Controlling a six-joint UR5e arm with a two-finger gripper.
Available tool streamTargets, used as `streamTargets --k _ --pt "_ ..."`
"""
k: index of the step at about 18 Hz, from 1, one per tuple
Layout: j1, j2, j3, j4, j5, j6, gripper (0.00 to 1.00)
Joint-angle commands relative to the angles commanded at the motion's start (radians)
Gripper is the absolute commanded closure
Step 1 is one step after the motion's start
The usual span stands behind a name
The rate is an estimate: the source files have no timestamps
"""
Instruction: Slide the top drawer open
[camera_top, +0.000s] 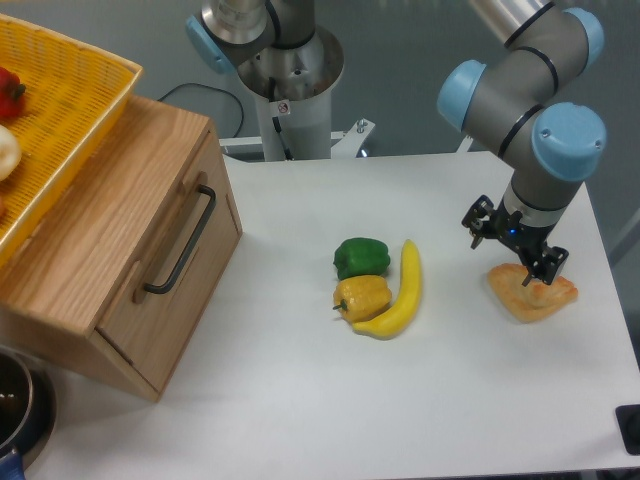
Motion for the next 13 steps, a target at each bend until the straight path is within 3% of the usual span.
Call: streamTargets --k 10,13 --pt "-0.006 0.014 -0.003 -0.015 -0.008 -0.011 0.0" --pt "-0.05 0.034 -0.018 -0.028 -0.023 -0.187 0.0"
